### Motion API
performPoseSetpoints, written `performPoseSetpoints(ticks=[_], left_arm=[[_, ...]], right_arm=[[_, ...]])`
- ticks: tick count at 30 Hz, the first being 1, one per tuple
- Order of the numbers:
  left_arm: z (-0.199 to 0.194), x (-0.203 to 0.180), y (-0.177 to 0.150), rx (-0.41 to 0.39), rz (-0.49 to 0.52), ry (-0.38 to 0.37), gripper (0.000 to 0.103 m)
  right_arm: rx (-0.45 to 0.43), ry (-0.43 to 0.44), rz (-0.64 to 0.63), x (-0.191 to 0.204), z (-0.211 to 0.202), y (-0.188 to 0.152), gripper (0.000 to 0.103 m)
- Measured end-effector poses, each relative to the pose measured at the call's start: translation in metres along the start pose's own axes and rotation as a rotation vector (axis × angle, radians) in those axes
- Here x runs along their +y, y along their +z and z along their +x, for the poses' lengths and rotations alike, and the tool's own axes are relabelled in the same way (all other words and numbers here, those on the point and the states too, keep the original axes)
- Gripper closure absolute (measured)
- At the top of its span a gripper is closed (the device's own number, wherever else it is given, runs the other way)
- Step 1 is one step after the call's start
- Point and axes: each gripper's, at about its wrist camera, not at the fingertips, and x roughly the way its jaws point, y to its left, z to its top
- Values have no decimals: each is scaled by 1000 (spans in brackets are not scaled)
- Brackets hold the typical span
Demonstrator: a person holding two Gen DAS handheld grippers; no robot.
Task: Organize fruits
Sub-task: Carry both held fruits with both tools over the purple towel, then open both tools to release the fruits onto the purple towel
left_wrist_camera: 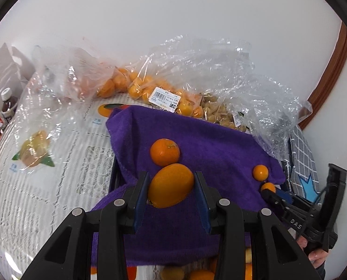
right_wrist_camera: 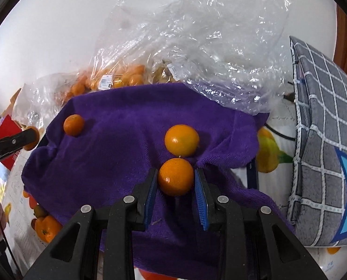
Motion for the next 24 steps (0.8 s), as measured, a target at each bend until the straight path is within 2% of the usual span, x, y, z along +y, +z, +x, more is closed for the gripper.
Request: performPoseSetpoints(ticks=[5,13,16,21,24], left_arm=[[16,-3,1,30,5,-4,67],[40,-7,2,83,13,22,67],[49,-10,2,100,18,39,67],[57,-10,0,115,8,38,67],[62,-9,-2,131,6,33,67]], right_arm=[[-1,-3,17,-9,-1,-2,71],[-9,-32,-23,-4,-1,-5,71],[-8,-17,-22,-5,-3,-6,69],[-33,12,-11,-5,-17,-5,43],[-67,-16,-27,-1,-29,-5,40]])
